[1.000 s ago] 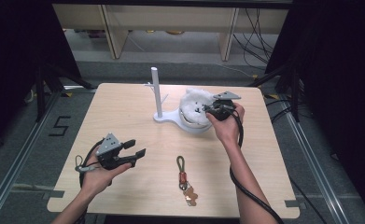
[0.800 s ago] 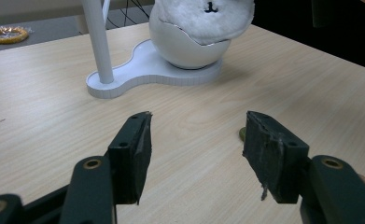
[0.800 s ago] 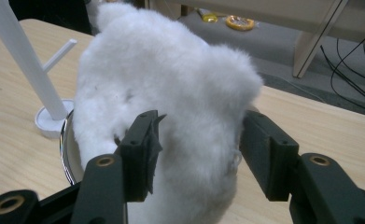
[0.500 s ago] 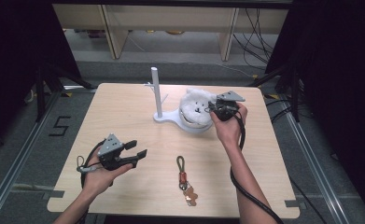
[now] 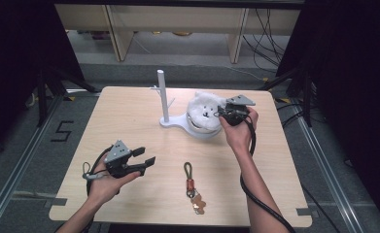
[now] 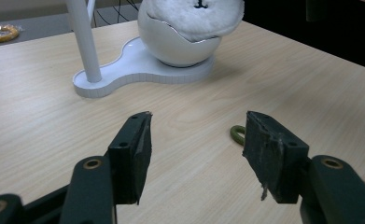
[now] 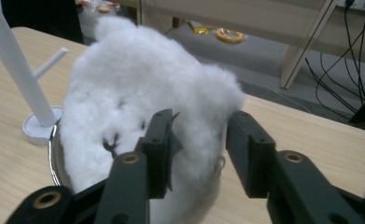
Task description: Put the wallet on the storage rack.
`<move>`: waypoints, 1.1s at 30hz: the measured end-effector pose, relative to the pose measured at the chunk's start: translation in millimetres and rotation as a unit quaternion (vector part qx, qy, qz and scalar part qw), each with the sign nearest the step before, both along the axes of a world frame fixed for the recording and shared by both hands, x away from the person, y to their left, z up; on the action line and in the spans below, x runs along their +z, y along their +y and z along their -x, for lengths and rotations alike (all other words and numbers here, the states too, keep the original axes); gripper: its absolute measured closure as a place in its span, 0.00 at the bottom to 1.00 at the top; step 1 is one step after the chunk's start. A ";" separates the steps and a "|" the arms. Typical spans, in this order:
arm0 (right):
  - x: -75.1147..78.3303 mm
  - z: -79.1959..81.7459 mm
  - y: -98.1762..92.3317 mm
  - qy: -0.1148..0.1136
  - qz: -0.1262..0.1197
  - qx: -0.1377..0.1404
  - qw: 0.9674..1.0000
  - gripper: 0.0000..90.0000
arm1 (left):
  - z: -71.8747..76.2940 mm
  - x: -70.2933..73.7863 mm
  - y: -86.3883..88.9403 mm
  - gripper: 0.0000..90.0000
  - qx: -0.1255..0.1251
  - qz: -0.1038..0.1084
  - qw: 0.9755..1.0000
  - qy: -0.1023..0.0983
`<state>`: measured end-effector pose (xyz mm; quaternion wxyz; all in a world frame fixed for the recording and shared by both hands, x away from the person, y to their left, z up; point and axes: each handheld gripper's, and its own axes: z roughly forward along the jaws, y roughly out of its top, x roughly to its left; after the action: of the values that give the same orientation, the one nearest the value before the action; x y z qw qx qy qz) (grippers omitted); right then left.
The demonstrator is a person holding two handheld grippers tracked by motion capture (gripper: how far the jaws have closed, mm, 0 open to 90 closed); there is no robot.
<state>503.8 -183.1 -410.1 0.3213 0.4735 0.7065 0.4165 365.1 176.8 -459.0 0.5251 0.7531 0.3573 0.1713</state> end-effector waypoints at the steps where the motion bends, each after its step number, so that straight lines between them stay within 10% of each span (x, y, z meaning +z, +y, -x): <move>1: 1.5 0.0 -2.1 -0.012 0.006 0.003 1.000 0.64 | -0.2 -0.1 -1.4 0.45 -0.002 0.001 1.000 0.002; 14: 7.3 46.0 -32.6 0.015 -0.050 -0.009 0.999 0.54 | -0.9 -5.2 -22.9 0.40 -0.030 0.004 0.999 0.025; 33: -56.8 108.7 -56.9 0.107 -0.043 -0.013 0.993 0.49 | 1.3 -11.2 -38.5 0.40 -0.056 0.013 0.996 0.066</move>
<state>395.1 -240.0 -466.9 0.2284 0.5377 0.7122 0.3893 363.9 138.3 -470.2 0.5184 0.7749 0.3511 0.0870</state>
